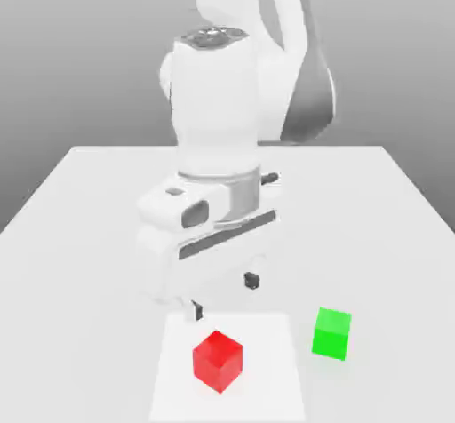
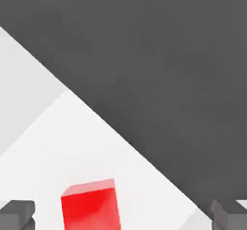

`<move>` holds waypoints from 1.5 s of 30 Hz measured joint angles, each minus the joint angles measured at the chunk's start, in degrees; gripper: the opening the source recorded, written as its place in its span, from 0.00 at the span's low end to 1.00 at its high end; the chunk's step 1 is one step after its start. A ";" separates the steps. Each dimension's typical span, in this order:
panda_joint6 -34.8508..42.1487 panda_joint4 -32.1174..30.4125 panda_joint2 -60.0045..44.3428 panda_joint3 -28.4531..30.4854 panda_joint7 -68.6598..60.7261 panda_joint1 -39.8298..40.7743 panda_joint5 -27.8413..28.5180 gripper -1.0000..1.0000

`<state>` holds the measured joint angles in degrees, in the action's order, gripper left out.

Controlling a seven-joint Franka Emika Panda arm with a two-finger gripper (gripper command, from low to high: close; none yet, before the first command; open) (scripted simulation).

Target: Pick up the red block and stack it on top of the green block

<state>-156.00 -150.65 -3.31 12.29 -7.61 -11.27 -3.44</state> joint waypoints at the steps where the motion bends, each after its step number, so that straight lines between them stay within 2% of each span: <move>1: -1.30 -0.35 -2.05 -0.24 -1.55 0.20 -0.29 0.50; 6: -9.51 0.65 -12.42 -4.00 -6.57 2.91 -5.31 0.50; 7: -10.74 0.88 -13.95 -4.63 -7.29 3.33 -6.29 0.00; 14: -10.71 0.90 -14.05 -4.77 -7.27 3.49 -6.23 0.00; 20: -2.11 -0.90 -3.47 -1.80 -2.28 1.32 0.15 0.00; 27: 0.91 -3.38 2.26 -5.23 5.30 -5.40 3.80 0.00; 36: 3.53 -6.65 8.09 -9.83 12.36 -14.22 3.93 0.00; 43: -6.89 -6.54 -2.43 -10.67 12.28 -14.88 2.60 0.00; 44: -8.01 -6.51 -3.60 -10.68 12.29 -14.84 2.59 1.00; 45: -8.01 -6.51 -3.60 -10.68 12.29 -14.84 2.59 1.00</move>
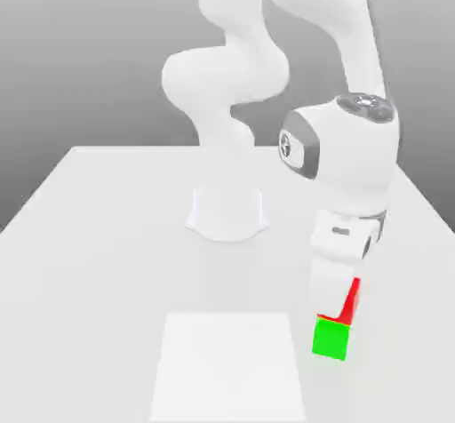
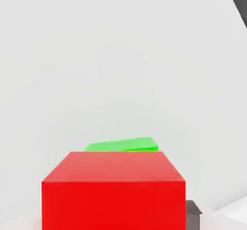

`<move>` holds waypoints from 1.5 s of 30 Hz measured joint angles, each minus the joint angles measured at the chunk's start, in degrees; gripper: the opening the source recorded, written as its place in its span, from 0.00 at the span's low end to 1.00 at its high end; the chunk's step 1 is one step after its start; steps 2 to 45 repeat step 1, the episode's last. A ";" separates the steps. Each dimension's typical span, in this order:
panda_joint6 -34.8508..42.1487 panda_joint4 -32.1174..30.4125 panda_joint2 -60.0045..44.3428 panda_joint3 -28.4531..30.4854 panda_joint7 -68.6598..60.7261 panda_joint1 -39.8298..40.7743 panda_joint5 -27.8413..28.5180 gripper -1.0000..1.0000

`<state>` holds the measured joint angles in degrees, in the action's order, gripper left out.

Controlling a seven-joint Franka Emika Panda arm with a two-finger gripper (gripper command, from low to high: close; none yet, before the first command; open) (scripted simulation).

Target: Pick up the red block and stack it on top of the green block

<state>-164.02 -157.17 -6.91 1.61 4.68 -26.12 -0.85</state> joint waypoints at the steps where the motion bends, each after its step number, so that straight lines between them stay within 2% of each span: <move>1: 0.00 0.00 0.00 0.00 0.00 0.00 0.00 1.00; 45: 0.00 0.00 0.00 0.00 0.00 0.00 0.00 1.00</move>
